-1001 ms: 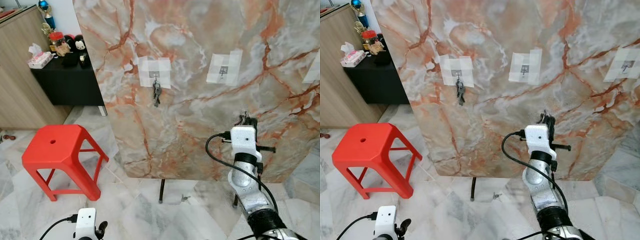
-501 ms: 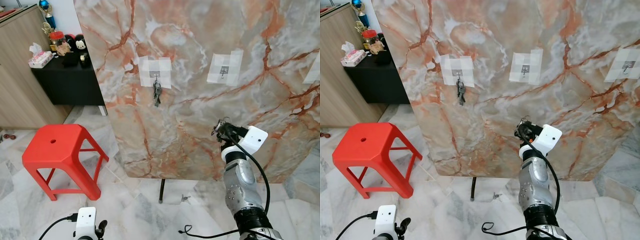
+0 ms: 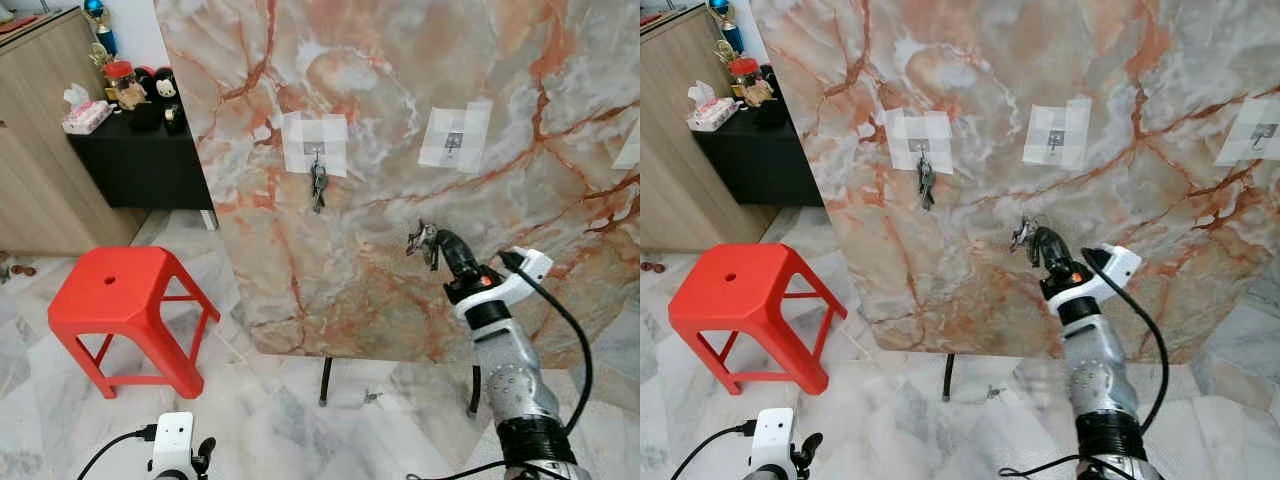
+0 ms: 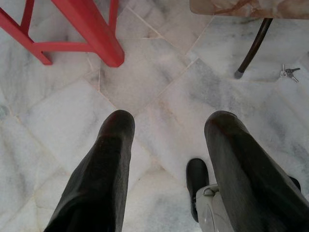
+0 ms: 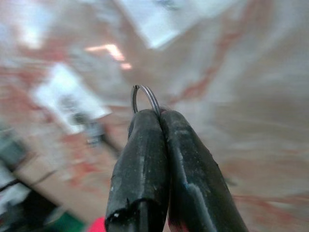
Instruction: Hang keys on a hook
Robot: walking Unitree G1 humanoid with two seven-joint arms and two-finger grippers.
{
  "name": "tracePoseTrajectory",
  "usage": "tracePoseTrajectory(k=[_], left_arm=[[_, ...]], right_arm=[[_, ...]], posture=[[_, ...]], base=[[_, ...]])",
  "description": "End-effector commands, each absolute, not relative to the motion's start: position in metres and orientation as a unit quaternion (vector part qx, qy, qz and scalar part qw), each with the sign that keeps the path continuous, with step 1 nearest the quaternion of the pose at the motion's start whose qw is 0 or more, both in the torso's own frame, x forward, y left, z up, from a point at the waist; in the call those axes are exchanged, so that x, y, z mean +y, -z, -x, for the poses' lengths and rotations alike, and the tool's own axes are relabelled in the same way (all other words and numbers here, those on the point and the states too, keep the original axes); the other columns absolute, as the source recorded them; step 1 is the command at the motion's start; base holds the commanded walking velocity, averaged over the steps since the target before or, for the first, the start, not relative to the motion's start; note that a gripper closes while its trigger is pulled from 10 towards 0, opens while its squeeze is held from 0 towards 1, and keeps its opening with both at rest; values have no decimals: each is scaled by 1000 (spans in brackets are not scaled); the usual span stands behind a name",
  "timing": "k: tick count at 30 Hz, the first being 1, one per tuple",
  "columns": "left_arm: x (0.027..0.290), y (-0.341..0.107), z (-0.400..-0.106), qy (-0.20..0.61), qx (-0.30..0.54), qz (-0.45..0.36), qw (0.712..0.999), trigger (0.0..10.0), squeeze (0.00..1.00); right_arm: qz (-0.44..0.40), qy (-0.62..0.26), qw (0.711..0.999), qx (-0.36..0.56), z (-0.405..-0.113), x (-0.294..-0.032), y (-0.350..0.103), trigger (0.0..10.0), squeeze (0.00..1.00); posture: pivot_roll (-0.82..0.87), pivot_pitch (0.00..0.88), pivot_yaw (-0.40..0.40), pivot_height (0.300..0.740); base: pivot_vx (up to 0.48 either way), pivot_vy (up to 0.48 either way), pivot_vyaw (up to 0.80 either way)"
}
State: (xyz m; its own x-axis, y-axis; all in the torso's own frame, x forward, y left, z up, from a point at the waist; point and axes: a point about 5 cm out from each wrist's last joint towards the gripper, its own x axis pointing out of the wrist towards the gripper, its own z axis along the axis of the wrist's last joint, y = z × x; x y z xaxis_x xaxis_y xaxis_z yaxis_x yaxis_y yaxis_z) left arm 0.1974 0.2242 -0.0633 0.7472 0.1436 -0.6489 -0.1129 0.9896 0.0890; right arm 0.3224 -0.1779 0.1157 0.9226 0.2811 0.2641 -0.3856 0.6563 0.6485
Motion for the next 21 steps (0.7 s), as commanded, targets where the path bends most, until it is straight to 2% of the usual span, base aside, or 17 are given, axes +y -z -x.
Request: tracePoseTrajectory(k=[1, 4, 6, 9, 21], left_arm=[[226, 66, -193, -68, 359, -26, 931, 10000, 0], [226, 66, -193, -67, 359, -26, 931, 10000, 0], [226, 66, -193, -66, 359, -27, 931, 10000, 0], [227, 66, -192, -66, 360, -25, 930, 10000, 0], [227, 63, -196, -66, 349, -3, 935, 10000, 0]], right_arm=[[-374, -214, 898, -85, -321, -176, -124, 10000, 0], [-380, -203, 899, -85, -322, -180, -122, 10000, 0], [-414, -207, 881, -100, -322, -186, -126, 10000, 0], [-417, -216, 877, -100, -321, -185, -128, 10000, 0], [-378, -211, 896, -96, -320, -190, -127, 10000, 0]], posture=[[41, 53, 29, 740], [43, 53, 30, 740], [43, 54, 32, 740], [45, 53, 30, 740], [51, 45, 38, 740]], base=[[0, 0, 0], [0, 0, 0], [0, 0, 0], [0, 0, 0], [0, 0, 0]])
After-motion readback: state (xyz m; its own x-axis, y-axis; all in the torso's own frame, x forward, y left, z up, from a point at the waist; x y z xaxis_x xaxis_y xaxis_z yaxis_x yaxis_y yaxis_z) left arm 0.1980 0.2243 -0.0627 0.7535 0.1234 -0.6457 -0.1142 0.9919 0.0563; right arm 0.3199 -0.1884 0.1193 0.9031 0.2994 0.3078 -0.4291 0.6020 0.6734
